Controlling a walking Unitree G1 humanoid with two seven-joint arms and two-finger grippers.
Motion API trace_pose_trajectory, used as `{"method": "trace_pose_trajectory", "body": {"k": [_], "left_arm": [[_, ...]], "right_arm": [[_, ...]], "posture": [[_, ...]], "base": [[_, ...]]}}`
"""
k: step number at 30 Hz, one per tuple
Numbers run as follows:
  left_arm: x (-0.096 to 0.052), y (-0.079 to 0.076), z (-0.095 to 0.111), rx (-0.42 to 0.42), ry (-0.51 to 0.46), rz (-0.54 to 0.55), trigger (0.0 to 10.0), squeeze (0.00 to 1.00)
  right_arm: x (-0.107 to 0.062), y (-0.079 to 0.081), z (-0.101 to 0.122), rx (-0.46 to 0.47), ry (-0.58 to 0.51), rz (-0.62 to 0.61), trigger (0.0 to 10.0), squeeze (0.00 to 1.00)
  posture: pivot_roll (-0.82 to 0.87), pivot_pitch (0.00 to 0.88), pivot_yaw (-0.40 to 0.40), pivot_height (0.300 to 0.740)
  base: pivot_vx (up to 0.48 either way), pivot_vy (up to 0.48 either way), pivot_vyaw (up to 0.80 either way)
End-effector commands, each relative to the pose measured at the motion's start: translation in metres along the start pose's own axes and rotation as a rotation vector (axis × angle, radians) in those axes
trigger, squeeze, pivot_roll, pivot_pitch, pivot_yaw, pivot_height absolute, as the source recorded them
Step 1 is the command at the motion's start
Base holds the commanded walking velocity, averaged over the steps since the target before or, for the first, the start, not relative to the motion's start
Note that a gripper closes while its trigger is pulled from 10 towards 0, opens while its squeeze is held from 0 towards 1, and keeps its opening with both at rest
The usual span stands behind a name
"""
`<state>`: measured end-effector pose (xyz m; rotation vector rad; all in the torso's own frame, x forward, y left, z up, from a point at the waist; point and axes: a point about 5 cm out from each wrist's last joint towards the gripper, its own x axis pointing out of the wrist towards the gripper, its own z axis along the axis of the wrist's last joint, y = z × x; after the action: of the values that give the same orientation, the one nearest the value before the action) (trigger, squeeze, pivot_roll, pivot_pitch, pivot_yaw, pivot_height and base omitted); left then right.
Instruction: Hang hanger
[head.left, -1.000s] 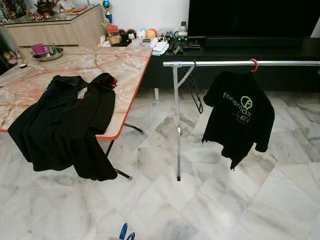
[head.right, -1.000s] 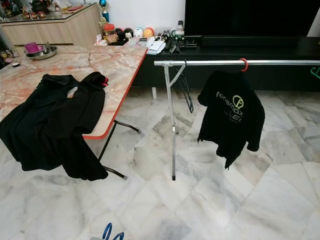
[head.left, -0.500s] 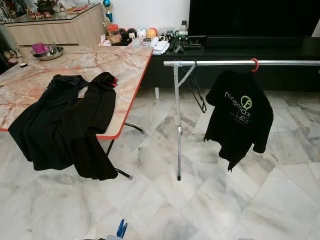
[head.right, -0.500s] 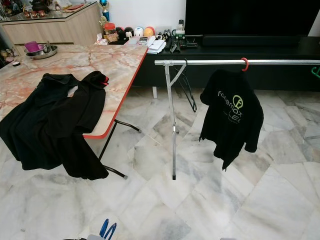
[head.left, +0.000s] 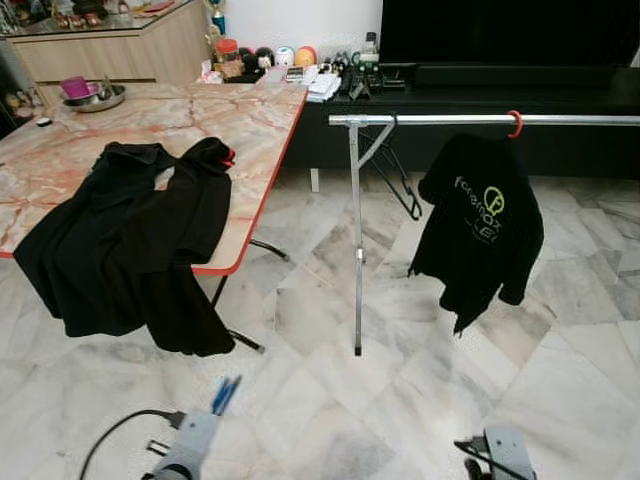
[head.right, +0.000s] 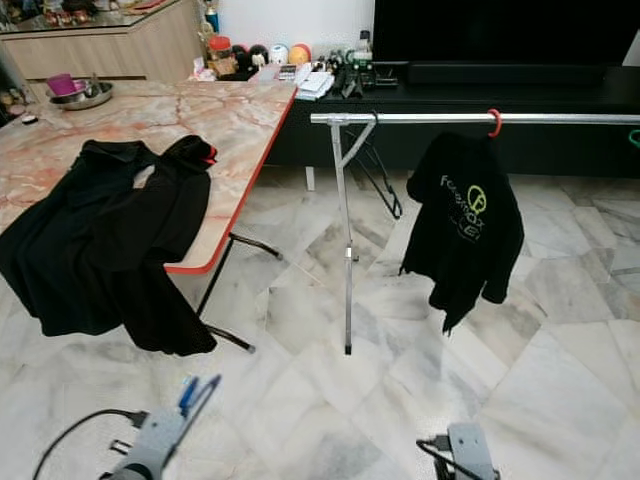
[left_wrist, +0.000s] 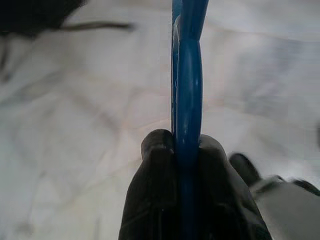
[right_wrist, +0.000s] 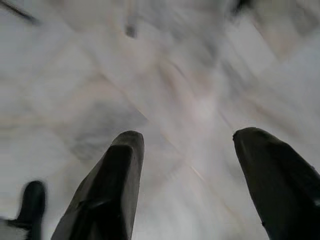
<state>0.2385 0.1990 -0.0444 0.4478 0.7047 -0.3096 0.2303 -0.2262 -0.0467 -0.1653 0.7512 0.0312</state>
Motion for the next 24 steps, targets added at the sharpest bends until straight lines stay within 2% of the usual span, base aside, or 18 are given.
{"method": "trace_pose_trajectory", "body": {"k": [1,4,5,6,8,10,12,13,17,18,19,20,21,22,24], "left_arm": [[-0.001,-0.005,-0.003,0.114,0.017,-0.118,10.0,0.00],[-0.001,-0.007,0.005,0.243,-0.004,-0.236,10.0,0.00],[-0.001,-0.007,0.007,0.268,-0.012,-0.255,10.0,0.00],[0.001,-0.003,0.019,0.291,-0.039,-0.292,10.0,0.00],[0.002,0.001,0.029,0.312,-0.054,-0.325,10.0,0.00],[0.003,0.001,0.037,0.332,-0.067,-0.380,10.0,0.00],[0.003,0.001,0.047,0.356,-0.083,-0.454,10.0,0.00],[0.002,0.001,0.059,0.375,-0.100,-0.532,10.0,0.00],[0.001,0.003,0.080,0.398,-0.127,-0.645,10.0,0.00],[0.000,0.003,0.086,0.417,-0.131,-0.690,10.0,0.00],[-0.002,0.002,0.091,0.449,-0.136,-0.729,10.0,0.00],[-0.002,0.002,0.095,0.459,-0.141,-0.746,10.0,0.00],[-0.003,0.002,0.098,0.464,-0.149,-0.756,10.0,0.00],[-0.003,0.001,0.100,0.467,-0.153,-0.764,10.0,0.00],[-0.006,-0.002,0.114,0.456,-0.198,-0.818,10.0,0.00]], "right_arm": [[0.002,0.004,0.018,-0.098,-0.083,0.125,10.0,0.00],[0.000,0.010,0.042,-0.193,-0.194,0.334,10.0,0.00],[-0.001,0.011,0.047,-0.220,-0.216,0.387,10.0,0.00],[-0.007,0.011,0.065,-0.319,-0.278,0.528,10.0,0.00],[-0.012,0.008,0.081,-0.372,-0.325,0.631,10.0,0.00],[-0.016,0.007,0.090,-0.390,-0.323,0.741,10.0,0.00],[-0.026,0.007,0.093,-0.473,-0.294,0.916,10.0,0.00],[-0.035,0.006,0.093,-0.567,-0.236,1.062,10.0,0.00],[-0.043,0.009,0.094,-0.667,-0.160,1.209,10.0,0.00],[-0.046,0.011,0.094,-0.682,-0.140,1.261,10.0,0.11],[-0.047,0.014,0.094,-0.700,-0.129,1.286,10.0,0.46],[-0.046,0.016,0.093,-0.719,-0.125,1.290,10.0,0.95],[-0.045,0.017,0.093,-0.738,-0.124,1.286,10.0,1.00],[-0.045,0.018,0.093,-0.749,-0.123,1.288,10.0,1.00],[-0.040,0.028,0.099,-0.764,-0.195,1.222,10.0,1.00]], "posture": [[0.08,0.081,0.030,0.740],[0.07,0.083,0.031,0.740],[0.07,0.082,0.030,0.740],[0.07,0.078,0.029,0.740],[0.06,0.075,0.028,0.740],[0.06,0.073,0.029,0.740],[0.06,0.069,0.027,0.740],[0.06,0.069,0.027,0.740],[0.06,0.063,0.025,0.740],[0.06,0.060,0.024,0.740],[0.07,0.060,0.023,0.740],[0.07,0.060,0.023,0.740],[0.07,0.060,0.023,0.740],[0.07,0.060,0.021,0.740],[0.07,0.061,0.019,0.740]], "base": [[0.000,0.000,0.00],[0.000,0.000,0.00],[0.000,0.000,0.00],[0.000,0.000,0.00],[0.000,0.000,0.00],[0.000,0.000,0.00],[0.000,0.000,0.00],[0.000,0.000,0.00],[0.000,0.000,0.00],[0.000,0.000,0.00],[0.000,0.000,0.00],[0.000,0.000,0.00],[0.000,0.000,0.00],[0.000,0.000,0.00],[0.000,0.000,0.00]]}}
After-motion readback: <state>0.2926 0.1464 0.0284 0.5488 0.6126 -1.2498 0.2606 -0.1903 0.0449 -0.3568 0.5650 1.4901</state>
